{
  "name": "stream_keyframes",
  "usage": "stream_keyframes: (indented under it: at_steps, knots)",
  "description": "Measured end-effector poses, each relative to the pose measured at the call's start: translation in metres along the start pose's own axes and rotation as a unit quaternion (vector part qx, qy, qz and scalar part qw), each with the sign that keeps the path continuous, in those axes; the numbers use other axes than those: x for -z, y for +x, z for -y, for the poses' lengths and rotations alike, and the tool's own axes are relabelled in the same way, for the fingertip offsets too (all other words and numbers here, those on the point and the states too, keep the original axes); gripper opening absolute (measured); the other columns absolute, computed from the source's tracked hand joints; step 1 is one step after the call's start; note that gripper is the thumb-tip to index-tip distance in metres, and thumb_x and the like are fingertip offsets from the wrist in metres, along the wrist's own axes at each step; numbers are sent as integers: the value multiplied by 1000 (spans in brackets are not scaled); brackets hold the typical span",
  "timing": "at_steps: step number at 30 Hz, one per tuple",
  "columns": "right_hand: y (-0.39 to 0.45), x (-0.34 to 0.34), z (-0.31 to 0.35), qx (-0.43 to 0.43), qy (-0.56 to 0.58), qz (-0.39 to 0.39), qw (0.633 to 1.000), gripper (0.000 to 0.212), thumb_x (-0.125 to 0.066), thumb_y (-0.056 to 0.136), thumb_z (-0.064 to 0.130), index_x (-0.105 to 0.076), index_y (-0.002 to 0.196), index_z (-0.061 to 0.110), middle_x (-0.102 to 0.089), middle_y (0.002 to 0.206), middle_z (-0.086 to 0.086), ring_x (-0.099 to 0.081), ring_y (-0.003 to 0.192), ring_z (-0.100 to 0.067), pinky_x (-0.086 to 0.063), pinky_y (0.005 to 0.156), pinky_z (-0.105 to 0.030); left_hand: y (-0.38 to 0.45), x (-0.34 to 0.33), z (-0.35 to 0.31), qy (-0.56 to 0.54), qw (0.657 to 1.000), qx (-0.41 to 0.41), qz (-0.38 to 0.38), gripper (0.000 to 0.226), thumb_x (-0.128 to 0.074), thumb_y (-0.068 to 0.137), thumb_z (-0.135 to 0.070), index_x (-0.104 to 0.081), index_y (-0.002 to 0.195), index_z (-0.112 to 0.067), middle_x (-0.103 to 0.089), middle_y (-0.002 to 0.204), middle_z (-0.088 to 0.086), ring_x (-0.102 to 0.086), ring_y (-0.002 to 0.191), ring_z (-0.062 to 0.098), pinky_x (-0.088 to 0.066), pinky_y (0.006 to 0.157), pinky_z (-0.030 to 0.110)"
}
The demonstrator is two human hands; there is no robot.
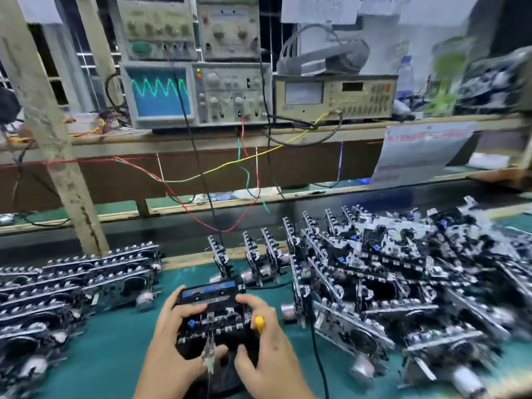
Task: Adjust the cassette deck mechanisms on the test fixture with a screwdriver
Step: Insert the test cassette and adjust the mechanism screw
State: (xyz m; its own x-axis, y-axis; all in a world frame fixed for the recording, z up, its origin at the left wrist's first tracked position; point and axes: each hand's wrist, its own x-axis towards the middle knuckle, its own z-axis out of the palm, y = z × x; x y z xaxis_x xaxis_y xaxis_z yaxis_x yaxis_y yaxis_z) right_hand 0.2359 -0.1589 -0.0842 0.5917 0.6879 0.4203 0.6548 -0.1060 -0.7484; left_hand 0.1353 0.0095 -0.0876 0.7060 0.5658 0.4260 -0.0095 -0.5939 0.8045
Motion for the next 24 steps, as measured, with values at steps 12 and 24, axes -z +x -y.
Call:
stream_keyframes:
  at_steps: [12,24]
  knots:
    - [-1,4,3,-29,18,9,999,58,-55,91,44,-25,138,57,-32,122,48,-37,113,21,-24,86,5,1,0,-6,6,1000,-7,1,77,-84,35,-62,-62,108,-53,-33,146,-40,-44,133,2,-38,103,37]
    - [2,3,2,12,12,-3,1000,42,-53,94,50,-22,122,54,-36,143,30,-44,125,4,-39,108,-31,-1,1,-9,9,1000,-9,-2,78,-85,38,-62,-62,112,-52,-32,149,-37,-46,138,12,-39,109,45]
